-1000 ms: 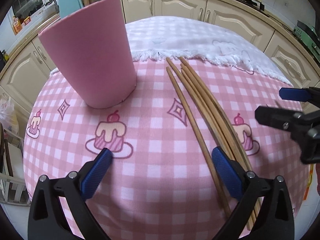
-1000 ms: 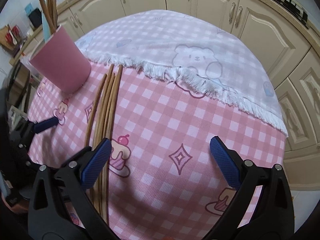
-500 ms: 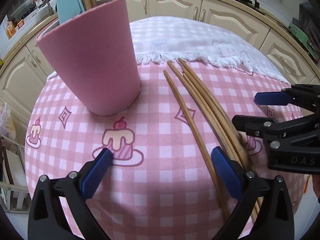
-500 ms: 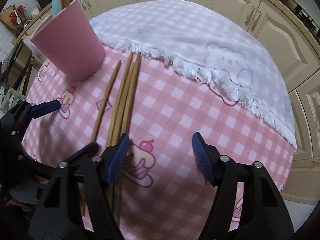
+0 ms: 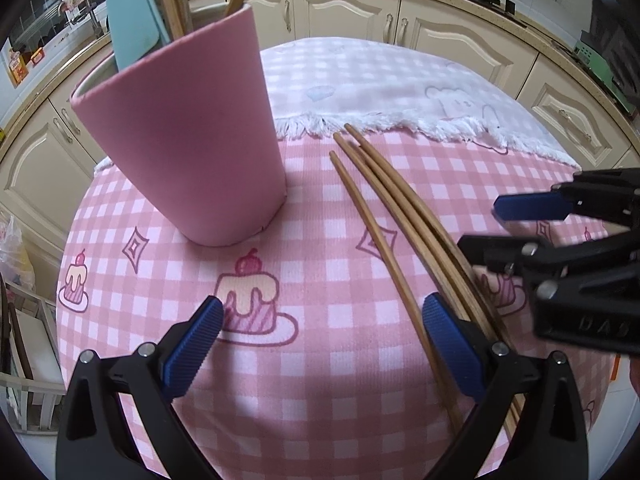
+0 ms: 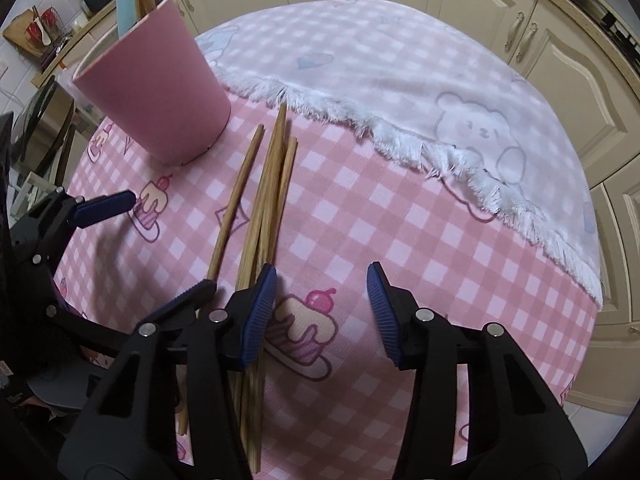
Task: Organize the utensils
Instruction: 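Close the left tool on one chopstick while the right tool grasps another, then lift the chopstick over the pink cup with the left tool while the right tool carries its chopstick there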
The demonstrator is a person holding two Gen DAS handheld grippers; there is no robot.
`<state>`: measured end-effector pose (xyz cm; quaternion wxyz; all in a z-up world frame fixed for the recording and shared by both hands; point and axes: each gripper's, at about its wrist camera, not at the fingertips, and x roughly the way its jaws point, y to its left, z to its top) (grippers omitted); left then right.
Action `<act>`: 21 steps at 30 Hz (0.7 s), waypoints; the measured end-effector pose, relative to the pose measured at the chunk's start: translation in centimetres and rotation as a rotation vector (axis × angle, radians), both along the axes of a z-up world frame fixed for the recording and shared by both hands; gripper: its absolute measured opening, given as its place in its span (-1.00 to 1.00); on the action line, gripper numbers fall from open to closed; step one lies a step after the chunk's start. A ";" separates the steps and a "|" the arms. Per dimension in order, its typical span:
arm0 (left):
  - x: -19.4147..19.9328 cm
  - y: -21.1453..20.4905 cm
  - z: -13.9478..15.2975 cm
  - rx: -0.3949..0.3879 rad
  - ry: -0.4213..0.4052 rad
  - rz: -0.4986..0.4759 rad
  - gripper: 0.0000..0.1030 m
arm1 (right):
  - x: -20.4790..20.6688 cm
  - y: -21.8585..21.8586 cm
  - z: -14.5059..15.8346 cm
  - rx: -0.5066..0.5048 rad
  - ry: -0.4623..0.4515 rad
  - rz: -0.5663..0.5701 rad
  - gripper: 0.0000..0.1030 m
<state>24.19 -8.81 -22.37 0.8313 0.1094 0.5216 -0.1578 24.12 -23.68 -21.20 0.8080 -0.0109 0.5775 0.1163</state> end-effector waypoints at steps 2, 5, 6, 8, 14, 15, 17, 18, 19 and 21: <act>0.0 0.0 0.0 0.000 0.001 0.001 0.90 | 0.2 -0.6 0.6 0.003 -0.029 -0.035 -0.08; 0.0 0.0 0.0 0.001 0.002 -0.001 0.90 | 0.2 -0.5 0.8 0.002 -0.019 -0.016 -0.08; 0.0 0.0 0.0 0.003 0.001 -0.002 0.90 | 0.2 -0.3 0.6 -0.007 -0.008 -0.002 -0.08; 0.1 -0.1 -0.1 0.007 0.000 -0.006 0.90 | 0.0 0.2 -0.4 -0.018 0.021 0.028 -0.08; 0.3 -0.8 -0.3 0.016 0.013 -0.031 0.65 | 0.1 0.7 -0.4 -0.028 0.035 0.031 -0.09; 0.4 -0.9 -0.4 0.007 0.027 -0.037 0.60 | 0.3 0.9 -0.4 -0.033 0.039 0.030 -0.12; 0.5 -1.2 -0.3 0.008 0.029 -0.047 0.40 | 0.7 1.2 -0.5 -0.039 0.055 0.023 -0.23; 0.6 -1.3 -0.2 0.008 0.033 -0.053 0.34 | 1.0 1.2 -0.5 -0.040 0.064 0.017 -0.29; 0.7 -1.5 -0.1 0.007 0.039 -0.061 0.22 | 1.6 1.4 -0.6 -0.036 0.071 0.013 -0.30; 0.8 -1.8 0.0 0.003 0.051 -0.073 0.06 | 2.6 1.7 -0.7 -0.045 0.082 0.012 -0.32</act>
